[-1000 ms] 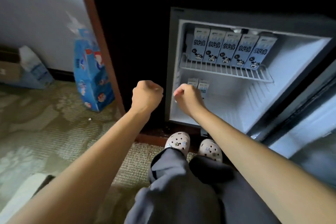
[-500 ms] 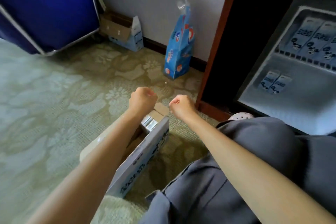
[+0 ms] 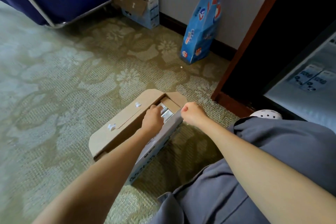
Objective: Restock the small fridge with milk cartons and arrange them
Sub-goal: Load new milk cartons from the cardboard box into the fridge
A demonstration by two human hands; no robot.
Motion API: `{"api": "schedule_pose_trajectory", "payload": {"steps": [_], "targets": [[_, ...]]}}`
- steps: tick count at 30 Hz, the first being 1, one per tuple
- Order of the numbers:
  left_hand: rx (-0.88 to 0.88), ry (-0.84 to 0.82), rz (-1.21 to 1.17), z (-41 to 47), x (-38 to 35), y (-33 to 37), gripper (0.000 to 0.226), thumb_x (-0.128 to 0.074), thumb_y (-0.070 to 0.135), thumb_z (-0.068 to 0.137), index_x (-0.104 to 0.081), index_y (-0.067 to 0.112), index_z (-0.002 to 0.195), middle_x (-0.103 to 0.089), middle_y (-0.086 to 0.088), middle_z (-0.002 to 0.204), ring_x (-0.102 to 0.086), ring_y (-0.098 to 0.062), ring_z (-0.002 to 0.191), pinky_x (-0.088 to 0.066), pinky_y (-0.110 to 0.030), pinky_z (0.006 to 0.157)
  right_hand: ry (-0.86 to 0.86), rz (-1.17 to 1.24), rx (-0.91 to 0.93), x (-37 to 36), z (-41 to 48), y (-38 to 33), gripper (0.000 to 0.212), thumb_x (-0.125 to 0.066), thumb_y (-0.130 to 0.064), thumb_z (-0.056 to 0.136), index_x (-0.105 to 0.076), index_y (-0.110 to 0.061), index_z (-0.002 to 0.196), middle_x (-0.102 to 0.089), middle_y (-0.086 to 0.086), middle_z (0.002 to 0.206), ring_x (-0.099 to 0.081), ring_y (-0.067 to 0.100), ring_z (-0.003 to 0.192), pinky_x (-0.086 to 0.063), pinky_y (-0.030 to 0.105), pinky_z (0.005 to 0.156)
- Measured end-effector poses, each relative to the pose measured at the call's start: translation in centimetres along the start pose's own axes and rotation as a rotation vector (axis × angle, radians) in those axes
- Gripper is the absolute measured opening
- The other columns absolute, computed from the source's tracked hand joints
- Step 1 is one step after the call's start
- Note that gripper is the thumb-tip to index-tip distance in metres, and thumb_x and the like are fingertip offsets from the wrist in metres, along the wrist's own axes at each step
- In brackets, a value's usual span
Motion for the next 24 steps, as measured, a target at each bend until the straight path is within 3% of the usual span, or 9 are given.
{"api": "schedule_pose_trajectory", "payload": {"steps": [5, 10, 15, 18, 24], "targets": [[-0.198, -0.139, 0.291, 2.3, -1.5, -0.4, 0.058, -0.044, -0.007, 0.087, -0.036, 0.014, 0.14, -0.034, -0.01, 0.146, -0.033, -0.029, 0.133, -0.042, -0.04, 0.103, -0.05, 0.002, -0.026, -1.5, 1.7, 0.6, 0.03, -0.036, -0.012, 0.095, -0.056, 0.0, 0.114, -0.059, 0.017, 0.12, -0.058, 0.03, 0.112, -0.049, 0.043, 0.096], [-0.282, -0.123, 0.529, 3.0, -1.9, -1.3, 0.068, -0.043, -0.009, 0.088, -0.022, 0.021, 0.145, -0.037, -0.011, 0.133, -0.041, -0.027, 0.119, -0.05, -0.033, 0.087, -0.083, -0.018, -0.032, -2.6, 2.6, 0.6, 0.031, -0.034, -0.013, 0.096, -0.055, -0.001, 0.116, -0.059, 0.017, 0.12, -0.059, 0.029, 0.109, -0.05, 0.04, 0.093], [-0.266, -0.112, 0.63, 2.9, -1.6, -1.8, 0.04, -0.048, 0.007, 0.092, -0.038, 0.014, 0.13, -0.042, -0.013, 0.123, -0.05, -0.026, 0.108, -0.049, -0.031, 0.082, -0.1, -0.064, -0.047, -3.1, 3.1, 0.3, 0.033, -0.032, -0.014, 0.097, -0.051, 0.0, 0.121, -0.055, 0.018, 0.124, -0.054, 0.03, 0.114, -0.046, 0.036, 0.091], [-0.238, -0.115, 0.612, 2.4, -1.1, -2.0, 0.038, -0.053, 0.009, 0.09, -0.043, 0.013, 0.127, -0.039, -0.013, 0.129, -0.05, -0.028, 0.109, -0.049, -0.033, 0.081, -0.119, -0.086, -0.044, -3.4, 3.0, 0.0, 0.032, -0.035, -0.012, 0.096, -0.049, 0.001, 0.121, -0.053, 0.018, 0.124, -0.053, 0.03, 0.114, -0.047, 0.035, 0.089], [0.02, -0.124, 0.299, 2.1, 2.6, -3.0, 0.048, -0.075, 0.02, 0.072, -0.058, 0.007, 0.115, -0.059, -0.012, 0.113, -0.057, -0.022, 0.089, -0.046, -0.028, 0.067, -0.114, -0.086, -0.016, -3.2, 2.8, -0.4, 0.026, -0.047, -0.006, 0.091, -0.054, -0.004, 0.117, -0.055, 0.014, 0.123, -0.053, 0.028, 0.114, -0.049, 0.037, 0.094]]}}
Point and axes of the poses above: each hand's wrist, its own z-axis towards the middle knuckle, its own x-axis out of the back of the hand, y = z × x, the point moved 7 cm from there along z, towards the middle knuckle
